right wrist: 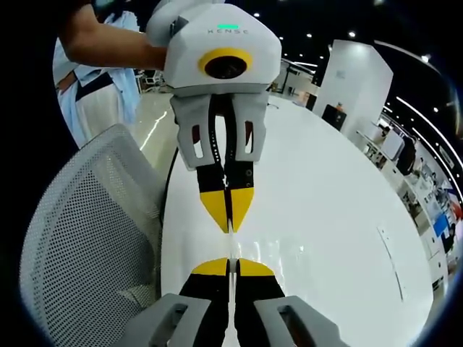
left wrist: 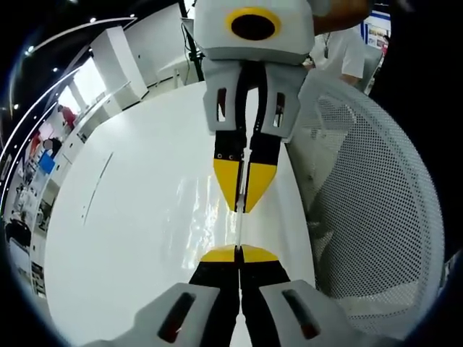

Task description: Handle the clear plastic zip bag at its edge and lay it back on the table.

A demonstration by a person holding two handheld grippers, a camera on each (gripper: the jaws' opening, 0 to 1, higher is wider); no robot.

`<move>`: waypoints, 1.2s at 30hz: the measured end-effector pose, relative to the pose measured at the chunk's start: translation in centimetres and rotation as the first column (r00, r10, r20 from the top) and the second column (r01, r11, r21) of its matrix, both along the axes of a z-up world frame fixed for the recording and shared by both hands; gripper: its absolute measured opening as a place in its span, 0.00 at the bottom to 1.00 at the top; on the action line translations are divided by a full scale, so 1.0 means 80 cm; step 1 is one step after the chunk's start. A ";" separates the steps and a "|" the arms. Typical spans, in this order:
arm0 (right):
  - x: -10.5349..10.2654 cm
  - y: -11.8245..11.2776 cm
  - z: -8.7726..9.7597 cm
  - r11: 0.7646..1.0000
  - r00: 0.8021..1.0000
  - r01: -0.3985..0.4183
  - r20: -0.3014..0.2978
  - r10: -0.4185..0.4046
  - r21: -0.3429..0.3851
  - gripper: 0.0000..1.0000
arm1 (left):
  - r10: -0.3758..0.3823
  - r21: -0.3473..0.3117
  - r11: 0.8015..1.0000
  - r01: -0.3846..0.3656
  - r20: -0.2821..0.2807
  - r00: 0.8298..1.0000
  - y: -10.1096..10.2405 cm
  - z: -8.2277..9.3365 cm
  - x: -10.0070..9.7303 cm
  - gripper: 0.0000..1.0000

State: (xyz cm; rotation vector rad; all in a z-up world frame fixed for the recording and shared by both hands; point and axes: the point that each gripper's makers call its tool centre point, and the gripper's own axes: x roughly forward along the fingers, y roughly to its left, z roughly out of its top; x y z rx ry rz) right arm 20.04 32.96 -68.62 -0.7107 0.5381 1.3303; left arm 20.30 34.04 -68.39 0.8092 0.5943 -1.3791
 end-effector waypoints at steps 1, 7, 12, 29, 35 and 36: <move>0.000 0.000 0.000 1.000 1.000 0.000 0.000 0.000 0.000 0.00 | 0.001 0.001 1.000 -0.001 0.000 1.000 0.000 0.000 0.000 0.00; -0.001 0.001 0.001 1.000 1.000 -0.002 0.000 0.002 0.002 0.00 | 0.004 0.000 1.000 -0.004 -0.003 1.000 0.000 0.000 -0.001 0.00; -0.002 -0.002 0.000 1.000 1.000 0.000 -0.005 0.000 0.004 0.00 | 0.008 0.004 1.000 -0.008 -0.005 1.000 0.003 -0.001 0.000 0.00; -0.001 -0.004 0.000 1.000 1.000 0.004 -0.006 -0.004 0.012 0.00 | 0.012 0.002 1.000 -0.012 -0.007 1.000 0.006 0.000 0.000 0.00; -0.003 -0.005 0.000 1.000 1.000 0.005 -0.008 -0.005 0.011 0.00 | 0.014 0.004 1.000 -0.014 -0.010 1.000 0.008 -0.001 -0.001 0.00; -0.003 -0.006 0.000 1.000 1.000 0.005 -0.008 -0.005 0.011 0.00 | 0.015 0.004 1.000 -0.015 -0.012 1.000 0.009 0.000 -0.001 0.00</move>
